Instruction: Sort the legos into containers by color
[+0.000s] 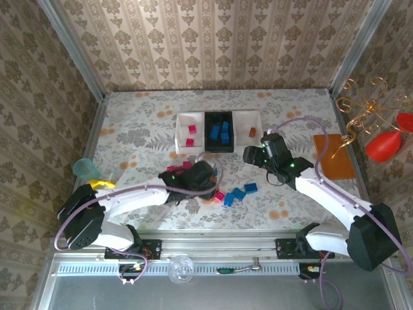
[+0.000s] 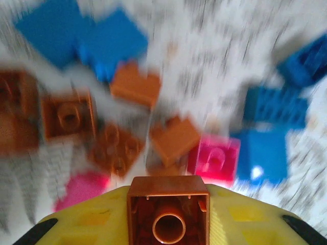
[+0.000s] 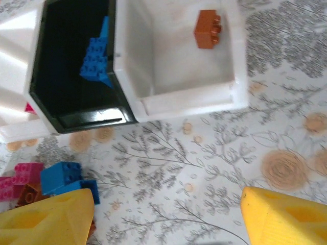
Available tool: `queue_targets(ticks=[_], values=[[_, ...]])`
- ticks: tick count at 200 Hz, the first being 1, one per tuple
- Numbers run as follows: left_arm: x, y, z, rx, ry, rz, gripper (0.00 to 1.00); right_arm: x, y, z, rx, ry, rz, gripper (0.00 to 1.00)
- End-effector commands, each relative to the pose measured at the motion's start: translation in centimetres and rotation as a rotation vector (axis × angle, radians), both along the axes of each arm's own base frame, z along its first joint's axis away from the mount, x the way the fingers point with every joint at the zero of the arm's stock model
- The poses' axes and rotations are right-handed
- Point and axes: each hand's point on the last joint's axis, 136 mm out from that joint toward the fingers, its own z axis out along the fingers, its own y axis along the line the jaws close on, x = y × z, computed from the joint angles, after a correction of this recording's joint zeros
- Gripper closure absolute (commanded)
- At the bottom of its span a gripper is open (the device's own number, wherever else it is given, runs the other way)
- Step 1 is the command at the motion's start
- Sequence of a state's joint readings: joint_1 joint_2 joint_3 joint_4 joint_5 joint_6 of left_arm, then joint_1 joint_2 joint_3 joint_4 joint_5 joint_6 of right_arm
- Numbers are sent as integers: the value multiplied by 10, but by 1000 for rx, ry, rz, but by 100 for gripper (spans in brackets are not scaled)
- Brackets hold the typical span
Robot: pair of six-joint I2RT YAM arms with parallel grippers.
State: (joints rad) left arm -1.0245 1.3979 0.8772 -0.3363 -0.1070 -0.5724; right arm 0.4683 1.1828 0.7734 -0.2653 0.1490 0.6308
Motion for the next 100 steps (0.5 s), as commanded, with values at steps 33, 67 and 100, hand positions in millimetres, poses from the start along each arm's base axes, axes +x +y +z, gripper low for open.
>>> queue_targets(ticks=[33, 67, 100], values=[[112, -82, 65, -150, -128, -70, 63, -26, -24, -15, -12, 24, -76, 23], [164, -119, 54, -150, -105, -66, 63, -37, -27, -24, 1, 44, -74, 23], [202, -144, 46, -185, -94, -35, 63, -43, -26, -32, 19, 61, -73, 23]])
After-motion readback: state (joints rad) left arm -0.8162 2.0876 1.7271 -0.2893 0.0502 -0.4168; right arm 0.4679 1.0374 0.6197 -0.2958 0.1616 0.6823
